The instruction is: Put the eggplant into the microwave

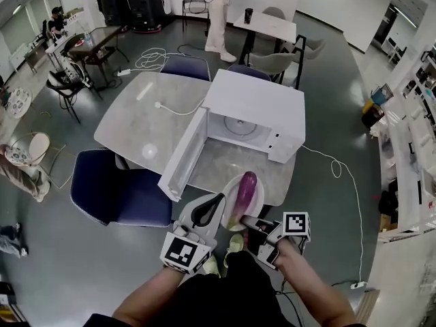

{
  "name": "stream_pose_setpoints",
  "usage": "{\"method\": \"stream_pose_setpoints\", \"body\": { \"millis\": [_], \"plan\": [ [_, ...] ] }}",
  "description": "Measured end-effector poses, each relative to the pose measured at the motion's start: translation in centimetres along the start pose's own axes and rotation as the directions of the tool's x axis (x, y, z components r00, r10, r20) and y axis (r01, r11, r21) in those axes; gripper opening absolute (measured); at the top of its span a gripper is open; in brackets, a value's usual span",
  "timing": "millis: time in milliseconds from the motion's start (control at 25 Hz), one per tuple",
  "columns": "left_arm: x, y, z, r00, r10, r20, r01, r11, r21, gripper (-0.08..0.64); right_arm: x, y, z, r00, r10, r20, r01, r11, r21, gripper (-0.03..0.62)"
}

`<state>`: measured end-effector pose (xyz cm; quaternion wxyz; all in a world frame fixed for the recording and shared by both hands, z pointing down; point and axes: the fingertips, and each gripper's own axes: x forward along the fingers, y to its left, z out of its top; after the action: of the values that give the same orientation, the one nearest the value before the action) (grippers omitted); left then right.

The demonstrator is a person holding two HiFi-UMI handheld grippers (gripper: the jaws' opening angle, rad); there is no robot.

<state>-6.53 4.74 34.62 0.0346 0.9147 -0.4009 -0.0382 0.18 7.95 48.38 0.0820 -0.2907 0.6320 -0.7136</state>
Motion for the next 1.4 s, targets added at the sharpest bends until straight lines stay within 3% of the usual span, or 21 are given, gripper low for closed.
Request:
{"method": "stream_pose_setpoints", "body": {
  "millis": [560,920,1160,1400],
  "plan": [
    [9.0,6.5,-1.8,0.998,0.052,-0.033,-0.052,0.999,-0.004,0.009,6.2,-1.6,10.6,1.000,0.001,-0.003,-0.001,0.998,0.059,0.026],
    [16.2,10.4,-3.6,0.992,0.104,-0.067,-0.105,0.994,-0.006,0.009,9.8,-4.9,18.6,0.998,-0.049,-0.026,0.051,0.994,0.097,0.026],
    [18.5,12.8,-4.7,0.988,0.130,-0.086,-0.132,0.991,-0.022,0.009,12.9,-6.7,22.8,0.998,-0.050,0.048,0.042,0.985,0.169,0.027],
    [19.5,14.9,-7.3,0.990,0.085,-0.111,-0.091,0.994,-0.052,0.009,16.3,-9.0,26.3,0.986,-0.070,0.154,0.035,0.976,0.215,0.028]
  ]
}}
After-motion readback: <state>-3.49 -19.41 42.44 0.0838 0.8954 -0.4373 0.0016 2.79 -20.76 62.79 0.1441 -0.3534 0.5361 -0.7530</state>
